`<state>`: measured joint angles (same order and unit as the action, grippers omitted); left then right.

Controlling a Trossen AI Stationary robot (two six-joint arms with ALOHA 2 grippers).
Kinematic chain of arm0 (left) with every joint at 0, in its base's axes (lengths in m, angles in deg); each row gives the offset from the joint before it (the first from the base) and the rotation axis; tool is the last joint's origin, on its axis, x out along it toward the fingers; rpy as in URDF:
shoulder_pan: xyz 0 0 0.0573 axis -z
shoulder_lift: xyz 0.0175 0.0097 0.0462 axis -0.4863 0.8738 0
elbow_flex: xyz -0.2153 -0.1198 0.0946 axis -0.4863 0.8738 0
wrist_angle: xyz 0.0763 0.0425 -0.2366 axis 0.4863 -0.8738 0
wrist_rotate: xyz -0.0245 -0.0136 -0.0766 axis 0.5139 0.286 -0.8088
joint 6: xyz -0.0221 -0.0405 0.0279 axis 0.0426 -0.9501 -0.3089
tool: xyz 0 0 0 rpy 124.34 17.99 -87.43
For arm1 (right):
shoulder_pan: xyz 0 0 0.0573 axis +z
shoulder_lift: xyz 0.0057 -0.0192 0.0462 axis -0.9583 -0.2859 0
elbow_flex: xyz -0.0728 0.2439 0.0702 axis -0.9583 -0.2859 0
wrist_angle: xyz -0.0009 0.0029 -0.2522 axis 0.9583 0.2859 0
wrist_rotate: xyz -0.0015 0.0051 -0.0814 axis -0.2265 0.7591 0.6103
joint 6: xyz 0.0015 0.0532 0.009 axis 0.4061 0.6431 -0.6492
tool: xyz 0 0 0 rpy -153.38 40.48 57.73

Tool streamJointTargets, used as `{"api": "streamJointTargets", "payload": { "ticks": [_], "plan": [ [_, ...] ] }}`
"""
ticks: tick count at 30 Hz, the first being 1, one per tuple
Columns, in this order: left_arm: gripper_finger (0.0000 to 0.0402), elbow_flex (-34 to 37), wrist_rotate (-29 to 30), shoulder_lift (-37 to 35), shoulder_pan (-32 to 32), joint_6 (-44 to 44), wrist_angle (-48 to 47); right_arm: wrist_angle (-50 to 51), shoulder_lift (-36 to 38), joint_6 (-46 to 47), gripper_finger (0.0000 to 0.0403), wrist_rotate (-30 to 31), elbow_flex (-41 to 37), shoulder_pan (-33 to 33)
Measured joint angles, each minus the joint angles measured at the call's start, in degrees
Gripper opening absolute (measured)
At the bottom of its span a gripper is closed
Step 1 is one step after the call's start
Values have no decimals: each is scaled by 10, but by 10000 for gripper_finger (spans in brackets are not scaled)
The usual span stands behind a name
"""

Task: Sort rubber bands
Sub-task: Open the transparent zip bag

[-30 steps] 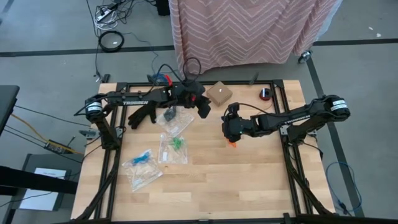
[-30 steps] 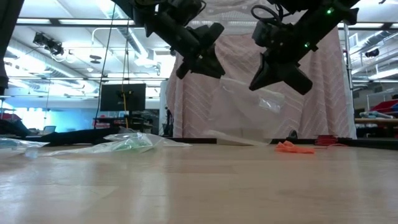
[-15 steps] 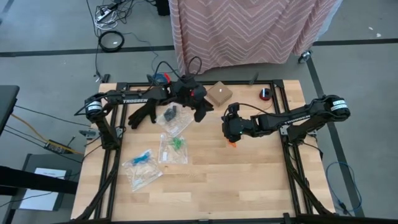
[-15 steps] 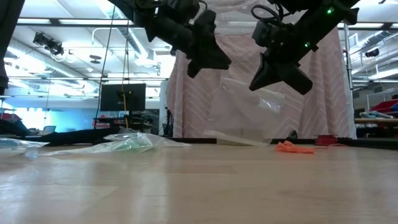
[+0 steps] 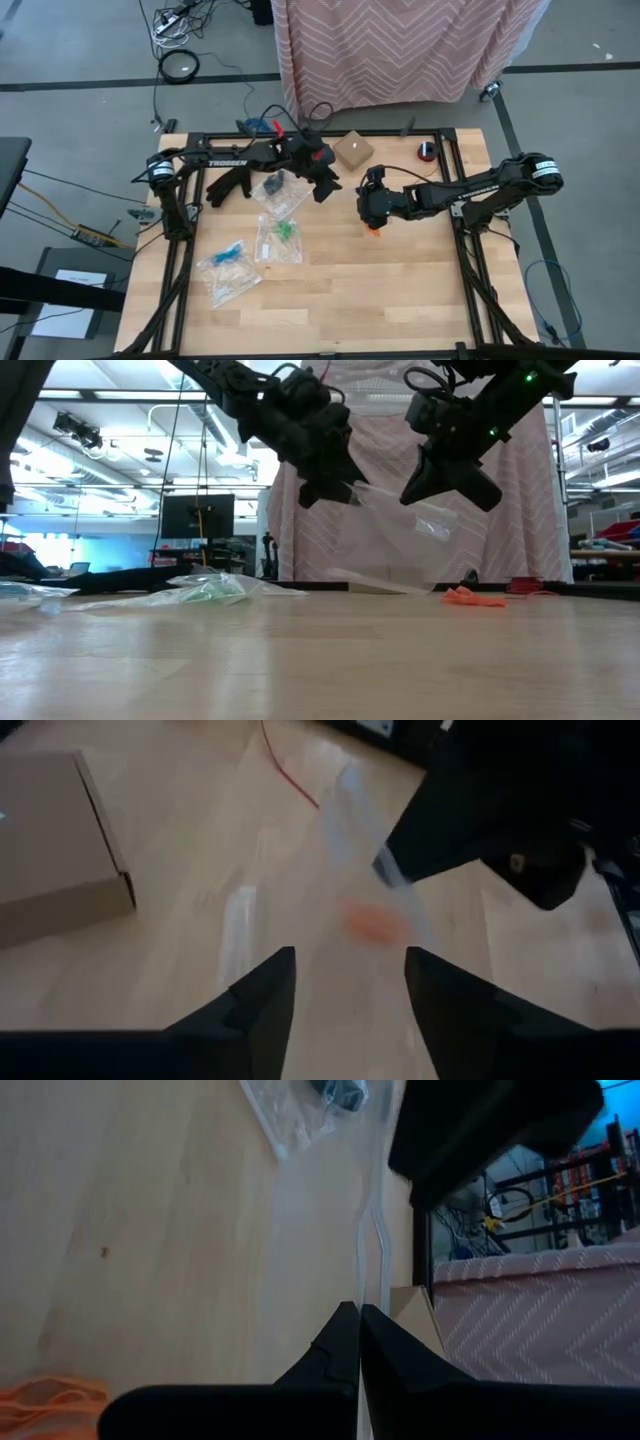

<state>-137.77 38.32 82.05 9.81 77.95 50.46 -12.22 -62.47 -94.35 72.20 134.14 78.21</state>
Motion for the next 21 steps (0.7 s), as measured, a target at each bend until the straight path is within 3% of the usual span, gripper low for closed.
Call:
{"api": "streamJointTargets", "payload": {
  "ticks": [11,21],
  "plan": [
    [200,-20,-8,-3,-6,-24,-19,-19,-37,-12,0,-15,0,-1],
    [200,-31,33,-3,-2,-16,-78,-52,-73,-64,0,4,21,-1]
  ]
}}
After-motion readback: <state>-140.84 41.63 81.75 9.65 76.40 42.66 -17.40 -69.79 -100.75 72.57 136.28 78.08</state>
